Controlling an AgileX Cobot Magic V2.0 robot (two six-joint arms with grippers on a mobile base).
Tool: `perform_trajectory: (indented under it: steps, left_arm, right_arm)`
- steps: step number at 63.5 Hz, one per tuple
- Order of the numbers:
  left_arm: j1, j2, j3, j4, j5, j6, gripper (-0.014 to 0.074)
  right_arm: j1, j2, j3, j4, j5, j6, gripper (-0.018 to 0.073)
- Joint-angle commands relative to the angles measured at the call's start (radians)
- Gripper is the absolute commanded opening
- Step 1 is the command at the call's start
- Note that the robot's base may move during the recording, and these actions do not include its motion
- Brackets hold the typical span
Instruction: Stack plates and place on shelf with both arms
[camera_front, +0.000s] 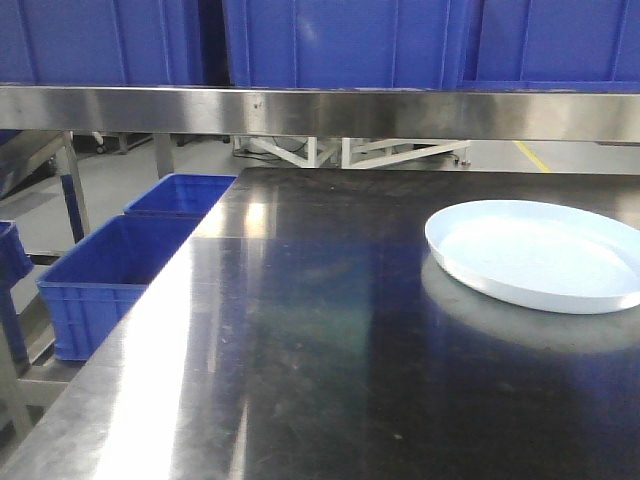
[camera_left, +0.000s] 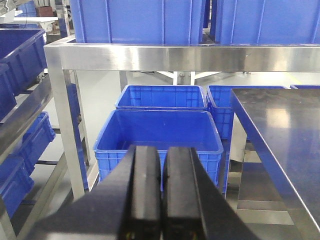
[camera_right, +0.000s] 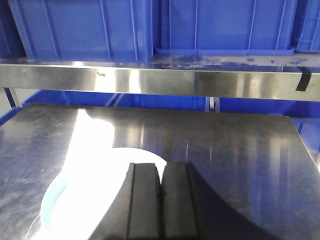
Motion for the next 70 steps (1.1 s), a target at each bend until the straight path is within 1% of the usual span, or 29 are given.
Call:
perform_trajectory:
  steps: [1, 8, 12, 26, 33, 35, 37, 40, 47, 51, 70]
  left_arm:
    - [-0.006, -0.019, 0.023, -0.008, -0.086, -0.001, 0.0102]
    - [-0.006, -0.019, 0.023, -0.008, -0.086, -0.001, 0.0102]
    - [-0.006, -0.019, 0.023, -0.008, -0.086, -0.001, 0.0102]
    - [-0.006, -0.019, 0.023, -0.008, -0.086, -0.001, 0.0102]
    - [-0.006, -0.019, 0.023, -0.008, -0.086, -0.001, 0.0102]
    - [-0.006, -0.019, 0.023, -0.008, -0.086, -0.001, 0.0102]
    - [-0.006, -0.019, 0.023, -0.008, -0.086, -0.001, 0.0102]
    - [-0.006, -0.019, 0.023, -0.008, -0.086, -0.001, 0.0102]
    - [-0.006, -0.019, 0.023, -0.008, -0.086, -0.001, 0.0102]
    - [-0.006, -0.019, 0.023, -0.008, -0.086, -0.001, 0.0102]
    - [-0.006, -0.019, 0.023, -0.008, -0.086, -0.001, 0.0102]
  right_arm:
    - [0.0, 0.143, -0.12, -0.013, -0.084, 0.0, 0.0056]
    - [0.0, 0.291, -0.24, -0.013, -0.073, 0.0, 0.0056]
    - [0.0, 0.373, -0.315, -0.013, -0.039, 0.0, 0.0056]
    - [0.0, 0.602, -0.534, -0.013, 0.225, 0.0, 0.0057]
    - [0.0, 0.688, -0.601, -0.013, 0.304, 0.0, 0.0071]
    - [0.0, 0.706, -0.611, -0.013, 0.315, 0.0, 0.0092]
    - [0.0, 0.726, -0.619, -0.013, 0.318, 0.0, 0.0132]
    - [0.0, 0.75, -0.625, -0.013, 0.317, 0.0, 0.0209]
    - [0.0, 0.793, -0.626, -0.013, 0.301, 0.0, 0.0428]
    - [0.0, 0.81, -0.626, -0.013, 0.299, 0.0, 0.0496]
    - [0.0, 0.835, -0.626, -0.013, 0.286, 0.0, 0.0506]
